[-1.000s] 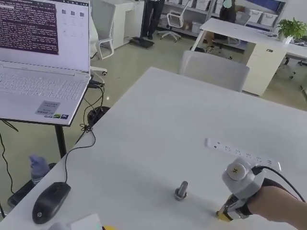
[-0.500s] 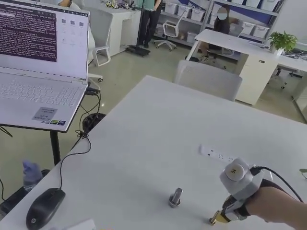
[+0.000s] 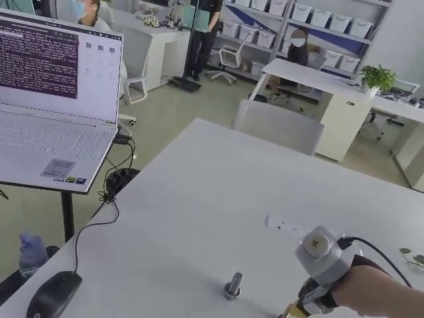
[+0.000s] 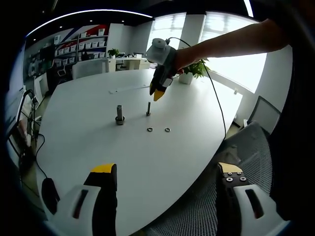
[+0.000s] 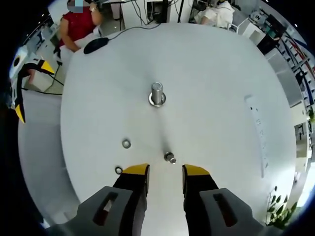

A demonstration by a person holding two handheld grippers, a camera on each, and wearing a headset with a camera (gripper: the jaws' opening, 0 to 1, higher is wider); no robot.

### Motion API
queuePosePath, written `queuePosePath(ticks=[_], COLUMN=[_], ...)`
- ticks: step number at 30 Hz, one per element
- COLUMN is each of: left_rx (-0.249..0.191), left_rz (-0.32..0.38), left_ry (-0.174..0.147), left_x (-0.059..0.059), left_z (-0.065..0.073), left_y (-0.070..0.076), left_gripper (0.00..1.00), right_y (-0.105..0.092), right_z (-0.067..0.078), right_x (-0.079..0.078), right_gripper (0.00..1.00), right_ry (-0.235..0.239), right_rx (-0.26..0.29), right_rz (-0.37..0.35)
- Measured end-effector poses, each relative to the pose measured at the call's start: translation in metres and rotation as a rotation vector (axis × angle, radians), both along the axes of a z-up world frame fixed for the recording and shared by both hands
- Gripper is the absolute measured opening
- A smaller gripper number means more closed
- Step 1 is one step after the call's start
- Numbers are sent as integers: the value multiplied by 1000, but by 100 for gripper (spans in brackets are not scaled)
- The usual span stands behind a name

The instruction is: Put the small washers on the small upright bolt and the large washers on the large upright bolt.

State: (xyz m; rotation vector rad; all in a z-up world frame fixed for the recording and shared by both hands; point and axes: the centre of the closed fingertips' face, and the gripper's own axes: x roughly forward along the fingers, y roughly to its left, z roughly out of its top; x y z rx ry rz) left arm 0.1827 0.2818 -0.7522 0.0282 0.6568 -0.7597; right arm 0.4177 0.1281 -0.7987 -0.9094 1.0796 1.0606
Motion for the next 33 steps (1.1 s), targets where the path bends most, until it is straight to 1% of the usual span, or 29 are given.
queuePosePath(ticks=[1, 3, 5, 6, 10, 12, 16, 20, 23, 27, 29, 30, 33], left_rx=[1, 2, -16, -22, -19, -21, -12, -5, -6, 4, 5, 10, 27], left_rz=[-1, -1, 9, 12, 10, 6, -6, -18, -15, -19, -20, -24, -32], left_ry=[-1, -13, -30, -31, -26, -23, -11, -11, -11, -11, -11, -7, -7], left_x=[0, 0, 3, 3, 3, 2, -1, -4, -3, -4, -3, -3, -3], left_z=[1, 3, 7, 8, 5, 5, 0, 0, 2, 5, 8, 8, 10], left_y=[0, 0, -1, -1, -3, -4, -4, -5, -3, -1, 0, 0, 1], left_gripper=[82, 82, 81, 82, 83, 83, 83, 83, 83, 82, 82, 82, 82], right_y=[0, -1, 0, 0, 4, 6, 11, 11, 11, 8, 7, 6, 4], right_z=[0, 1, -1, -1, -1, 0, -1, -2, -2, -5, -8, -9, -14], right_x=[-1, -2, -4, -8, -22, -25, -38, -47, -55, -59, -61, -64, -70], right_gripper=[28, 28, 28, 28, 28, 28, 28, 28, 28, 28, 28, 28, 28], right_ry=[1, 1, 3, 5, 12, -4, 12, 23, 34, 44, 47, 49, 52], right_rx=[1, -3, 1, 3, -1, -8, 4, 2, 5, -5, 0, 2, 0], right_rz=[0, -2, -4, -6, 10, 18, 27, 33, 35, 29, 20, 16, 23])
